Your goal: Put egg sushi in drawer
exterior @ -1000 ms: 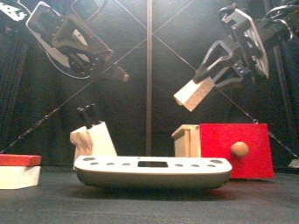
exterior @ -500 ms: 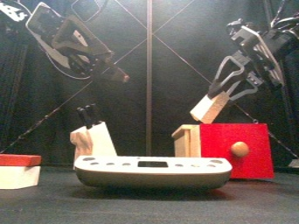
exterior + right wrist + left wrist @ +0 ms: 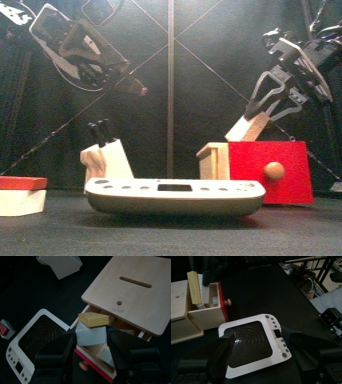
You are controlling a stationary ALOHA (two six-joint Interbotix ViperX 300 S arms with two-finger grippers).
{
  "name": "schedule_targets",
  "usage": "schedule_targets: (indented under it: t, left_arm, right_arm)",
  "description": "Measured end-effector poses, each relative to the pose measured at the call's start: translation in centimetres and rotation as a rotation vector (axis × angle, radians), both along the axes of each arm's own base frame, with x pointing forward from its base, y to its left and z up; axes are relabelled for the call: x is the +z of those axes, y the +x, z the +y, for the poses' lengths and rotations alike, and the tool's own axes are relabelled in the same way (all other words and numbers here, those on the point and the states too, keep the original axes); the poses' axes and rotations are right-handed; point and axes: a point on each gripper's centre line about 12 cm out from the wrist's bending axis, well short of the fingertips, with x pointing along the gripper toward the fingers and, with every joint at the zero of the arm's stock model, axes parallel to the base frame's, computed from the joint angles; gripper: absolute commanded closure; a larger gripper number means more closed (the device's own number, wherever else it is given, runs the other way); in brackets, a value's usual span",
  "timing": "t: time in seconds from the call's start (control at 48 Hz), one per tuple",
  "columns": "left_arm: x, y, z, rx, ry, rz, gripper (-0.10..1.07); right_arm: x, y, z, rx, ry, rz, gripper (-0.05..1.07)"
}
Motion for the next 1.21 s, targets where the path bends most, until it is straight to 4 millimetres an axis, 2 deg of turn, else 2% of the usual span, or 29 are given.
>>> schedule_targets:
  t: [0.146, 0.417, 0.521, 1.208]
  left_arm:
    - [0.0, 0.01, 0.05, 0.002, 0.0, 0.0, -0.05]
    - [-0.01, 0.0, 0.03, -0.003, 0.006, -0.001, -0.05]
    - [-0.02, -0.01, 0.02, -0.005, 0.008, -0.001, -0.05]
    - [-0.12, 0.02, 0.02, -0.005, 0.009, 0.002, -0.05]
  right_arm:
    - [-0.12, -0.11, -0.04, -0.009, 0.007, 0.006, 0.39]
    - [-0.16, -0.16, -0.06, -0.013, 0.009, 0.008, 0.14]
    - [-0.19, -0.19, -0.08, -0.018, 0.013, 0.009, 0.08]
    - [-0.65, -0.59, -0.09, -0.057, 0.057, 0.033, 0.06]
